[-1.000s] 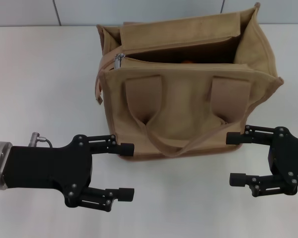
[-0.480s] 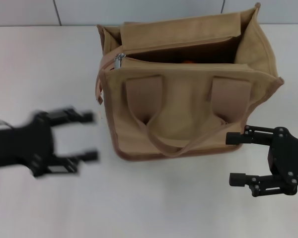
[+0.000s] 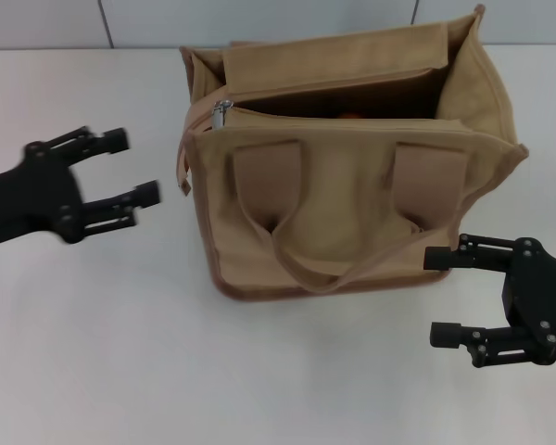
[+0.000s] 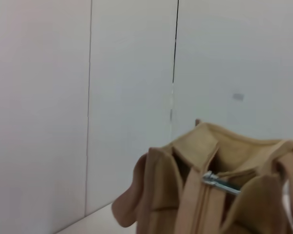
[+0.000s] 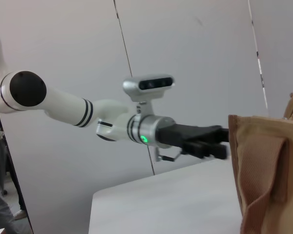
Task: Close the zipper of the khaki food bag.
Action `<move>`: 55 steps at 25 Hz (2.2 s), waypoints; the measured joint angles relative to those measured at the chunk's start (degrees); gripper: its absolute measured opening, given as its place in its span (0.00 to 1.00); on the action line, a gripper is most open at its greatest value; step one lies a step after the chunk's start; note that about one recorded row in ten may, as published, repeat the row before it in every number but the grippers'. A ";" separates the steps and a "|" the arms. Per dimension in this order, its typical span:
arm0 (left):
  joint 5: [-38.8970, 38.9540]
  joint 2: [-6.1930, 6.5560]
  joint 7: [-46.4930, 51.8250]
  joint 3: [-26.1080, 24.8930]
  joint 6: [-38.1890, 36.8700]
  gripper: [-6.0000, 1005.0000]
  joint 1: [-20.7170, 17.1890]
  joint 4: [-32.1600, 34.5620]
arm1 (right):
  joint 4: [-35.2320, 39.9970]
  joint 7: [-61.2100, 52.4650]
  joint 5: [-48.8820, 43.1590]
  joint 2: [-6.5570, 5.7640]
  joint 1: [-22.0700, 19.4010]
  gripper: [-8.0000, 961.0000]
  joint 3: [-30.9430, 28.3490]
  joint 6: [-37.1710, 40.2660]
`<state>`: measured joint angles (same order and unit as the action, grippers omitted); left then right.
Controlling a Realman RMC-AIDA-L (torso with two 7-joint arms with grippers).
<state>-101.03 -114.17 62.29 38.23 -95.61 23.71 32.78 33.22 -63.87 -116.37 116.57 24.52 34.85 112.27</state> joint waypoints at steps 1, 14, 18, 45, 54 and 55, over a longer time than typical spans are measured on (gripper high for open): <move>-0.36 -0.49 -0.51 0.19 1.21 0.80 0.46 0.14 | 0.00 -0.05 0.00 0.01 -0.02 0.85 -0.01 0.03; -2.61 -3.18 -5.16 0.84 9.03 0.80 5.44 0.45 | 0.00 -0.29 0.01 -0.08 -0.17 0.85 -0.33 1.07; -2.47 -3.22 -5.36 0.78 9.03 0.59 5.65 0.45 | 0.00 -0.29 0.01 -0.06 -0.01 0.85 -0.42 0.71; 5.69 -4.34 -4.58 0.10 -2.50 0.02 8.37 -0.04 | -3.20 -12.52 4.46 -0.19 4.95 0.85 -9.46 8.06; 5.83 -4.37 -0.82 0.06 2.46 0.03 11.64 -1.87 | -2.91 -24.47 8.97 -0.46 6.91 0.85 -9.56 7.31; 5.86 -4.38 -0.70 0.05 2.47 0.03 11.61 -1.94 | -2.77 -25.92 9.18 -0.52 7.32 0.85 -9.56 6.94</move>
<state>-95.17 -118.55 61.59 38.28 -93.14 35.32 30.84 30.45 -89.79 -107.18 116.04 31.84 25.29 119.21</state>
